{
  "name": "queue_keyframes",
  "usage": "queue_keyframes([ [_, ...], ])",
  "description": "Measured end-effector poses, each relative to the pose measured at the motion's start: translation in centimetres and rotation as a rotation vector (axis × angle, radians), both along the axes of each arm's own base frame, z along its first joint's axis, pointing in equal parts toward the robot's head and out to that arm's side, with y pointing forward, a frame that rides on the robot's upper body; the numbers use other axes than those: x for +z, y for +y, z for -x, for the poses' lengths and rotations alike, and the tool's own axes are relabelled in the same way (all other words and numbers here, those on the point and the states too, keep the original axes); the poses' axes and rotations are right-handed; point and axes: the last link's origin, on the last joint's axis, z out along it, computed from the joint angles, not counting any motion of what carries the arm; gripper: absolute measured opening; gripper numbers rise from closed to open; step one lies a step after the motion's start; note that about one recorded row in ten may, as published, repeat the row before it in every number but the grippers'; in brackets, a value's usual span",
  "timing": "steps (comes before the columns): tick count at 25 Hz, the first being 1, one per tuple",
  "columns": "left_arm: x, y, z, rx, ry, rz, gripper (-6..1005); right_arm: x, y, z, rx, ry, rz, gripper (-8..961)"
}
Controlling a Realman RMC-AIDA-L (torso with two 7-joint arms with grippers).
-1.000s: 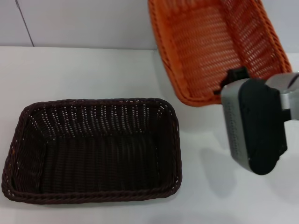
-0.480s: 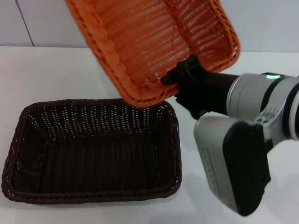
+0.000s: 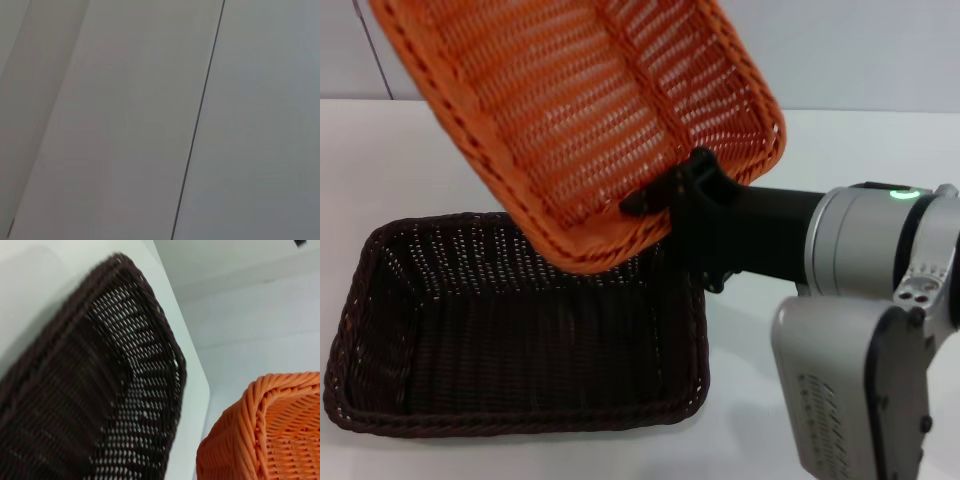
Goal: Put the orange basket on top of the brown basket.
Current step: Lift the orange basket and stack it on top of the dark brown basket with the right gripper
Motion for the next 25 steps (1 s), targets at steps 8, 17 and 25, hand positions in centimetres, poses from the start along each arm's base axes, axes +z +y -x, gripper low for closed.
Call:
queue_keyframes([
  [8, -0.1, 0.0, 0.0, -0.002, -0.006, -0.002, 859, 0.8, -0.4, -0.9, 0.070, 0.066, 0.109, 120],
  [17, -0.5, -0.1, -0.2, -0.027, -0.019, -0.015, 860, 2.6, -0.6, -2.7, 0.087, 0.264, 0.409, 122],
  [25, -0.7, -0.2, -0.1, -0.036, -0.039, -0.031, 860, 3.4, 0.3, -3.4, 0.037, 0.260, 0.486, 123],
])
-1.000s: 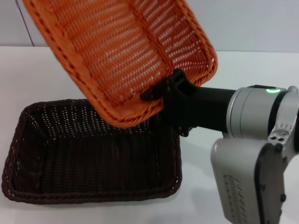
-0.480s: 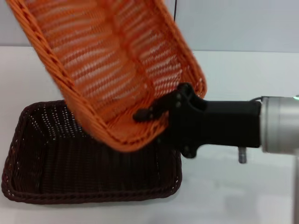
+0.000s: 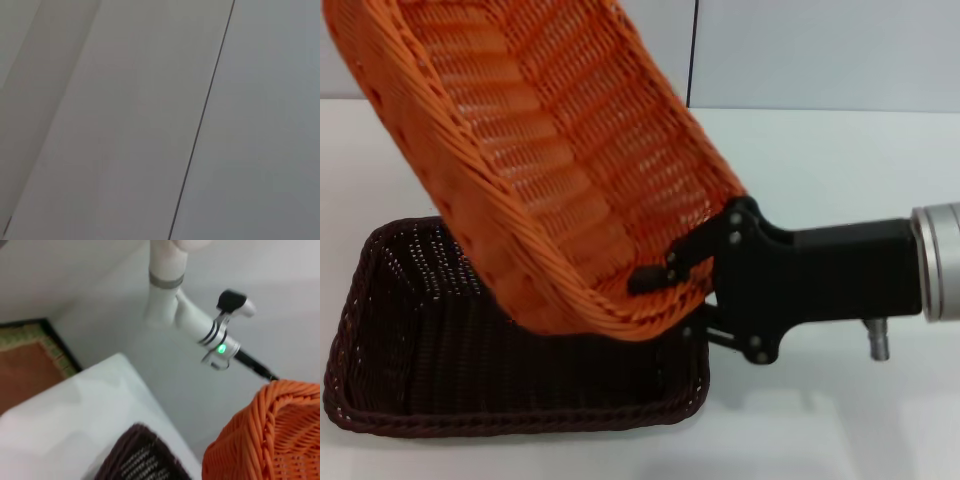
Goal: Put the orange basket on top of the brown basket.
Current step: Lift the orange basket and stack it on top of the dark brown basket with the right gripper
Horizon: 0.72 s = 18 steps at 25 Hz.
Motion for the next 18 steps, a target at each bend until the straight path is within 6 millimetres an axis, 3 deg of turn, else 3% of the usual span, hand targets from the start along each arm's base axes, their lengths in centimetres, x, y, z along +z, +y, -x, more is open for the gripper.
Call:
queue_keyframes([
  [18, -0.8, -0.1, -0.2, -0.052, -0.050, -0.050, 860, -0.4, 2.8, 1.9, 0.281, -0.396, -0.067, 126],
])
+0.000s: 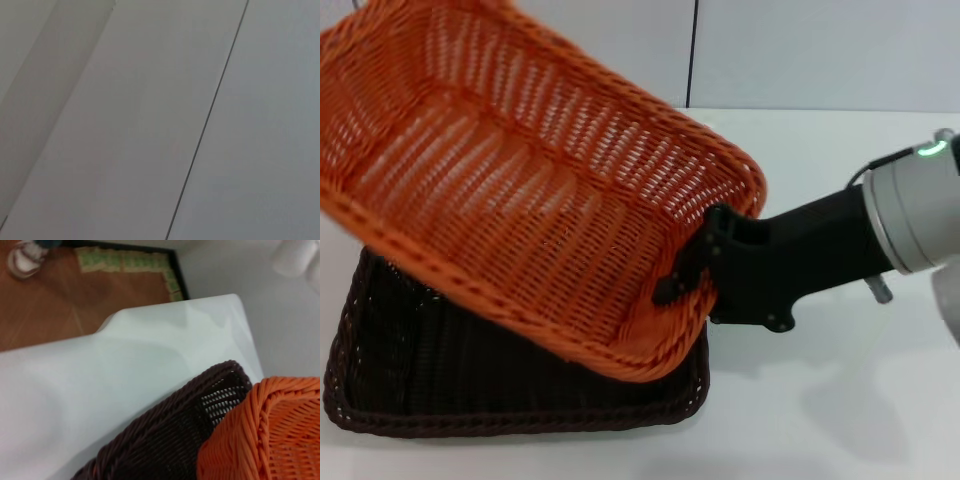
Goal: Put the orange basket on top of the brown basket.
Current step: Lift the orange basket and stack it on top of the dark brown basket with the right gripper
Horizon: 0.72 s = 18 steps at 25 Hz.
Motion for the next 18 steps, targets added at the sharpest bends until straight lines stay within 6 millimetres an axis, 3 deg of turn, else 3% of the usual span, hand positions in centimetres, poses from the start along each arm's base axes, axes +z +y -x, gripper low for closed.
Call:
queue_keyframes([
  [12, 0.1, -0.3, -0.3, -0.044, -0.023, -0.056, 860, -0.2, 0.5, -0.6, 0.210, -0.121, -0.006, 129],
  [18, -0.7, -0.9, 0.5, -0.028, -0.076, -0.098, 860, -0.3, 0.9, -0.8, 0.246, -0.140, -0.003, 130],
])
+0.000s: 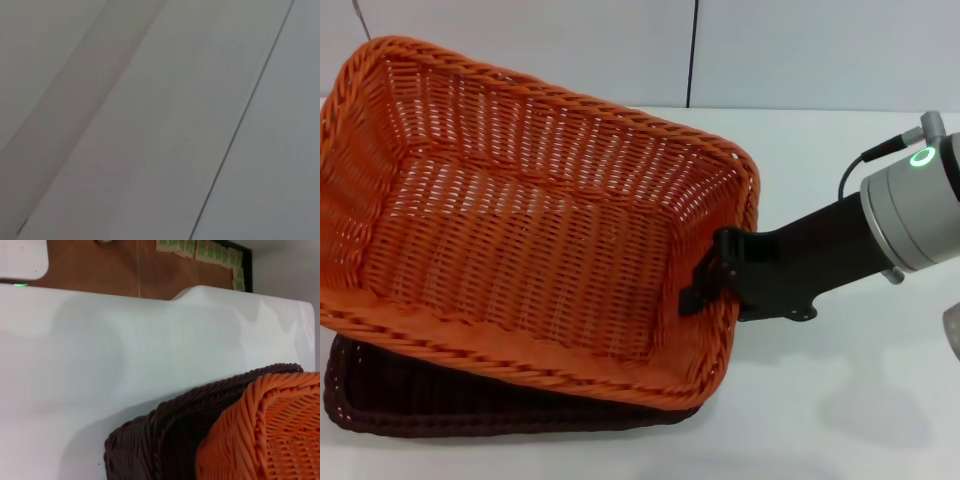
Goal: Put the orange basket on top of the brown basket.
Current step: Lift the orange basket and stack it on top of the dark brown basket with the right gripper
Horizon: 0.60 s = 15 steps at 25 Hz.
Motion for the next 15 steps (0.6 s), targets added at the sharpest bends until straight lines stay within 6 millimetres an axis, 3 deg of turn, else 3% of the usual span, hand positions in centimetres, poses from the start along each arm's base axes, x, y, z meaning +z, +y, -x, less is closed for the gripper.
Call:
queue_keyframes([
  [15, 0.0, -0.5, -0.3, -0.021, 0.015, -0.019, 860, -1.2, 0.0, -0.4, 0.065, 0.031, -0.138, 132],
])
